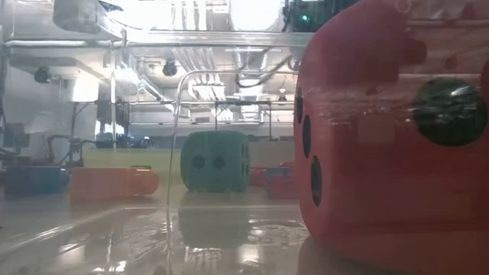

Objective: Pick & Place Toys
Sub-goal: Put the yellow game piece into the white bin

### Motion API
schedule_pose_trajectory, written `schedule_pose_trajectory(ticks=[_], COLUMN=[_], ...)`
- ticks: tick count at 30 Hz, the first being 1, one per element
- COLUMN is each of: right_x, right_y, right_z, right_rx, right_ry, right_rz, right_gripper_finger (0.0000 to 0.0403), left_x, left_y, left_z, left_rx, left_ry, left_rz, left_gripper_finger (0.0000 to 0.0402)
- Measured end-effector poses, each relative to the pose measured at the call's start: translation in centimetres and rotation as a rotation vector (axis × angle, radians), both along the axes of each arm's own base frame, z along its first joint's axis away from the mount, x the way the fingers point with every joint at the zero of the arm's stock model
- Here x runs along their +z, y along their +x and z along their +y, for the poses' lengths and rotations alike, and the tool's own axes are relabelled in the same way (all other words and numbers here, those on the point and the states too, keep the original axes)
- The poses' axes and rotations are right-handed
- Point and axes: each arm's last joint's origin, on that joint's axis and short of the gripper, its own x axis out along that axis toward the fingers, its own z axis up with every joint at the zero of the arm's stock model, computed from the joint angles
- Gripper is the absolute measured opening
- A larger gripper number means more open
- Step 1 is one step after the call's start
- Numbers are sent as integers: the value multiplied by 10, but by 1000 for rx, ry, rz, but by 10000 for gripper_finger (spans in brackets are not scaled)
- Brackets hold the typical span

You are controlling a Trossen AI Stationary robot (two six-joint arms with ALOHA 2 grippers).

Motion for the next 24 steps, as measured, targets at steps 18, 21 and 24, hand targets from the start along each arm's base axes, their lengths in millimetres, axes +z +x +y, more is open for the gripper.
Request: schedule_pose_trajectory(ticks=[18, 21, 24], right_x=[-11, -17, -22], right_y=[0, -5, -8], right_z=[63, 64, 59], right_rx=[271, 278, 42], right_ry=[-169, -183, -179], right_rz=[-177, -156, -112], right_gripper_finger=[263, 266, 267], left_x=[0, 0, 0], left_y=[0, 0, 0], left_z=[0, 0, 0], left_rx=[12, 23, 37], left_ry=[-22, -43, -74], left_rz=[4, 9, 16], left_gripper_finger=[370, 370, 370])
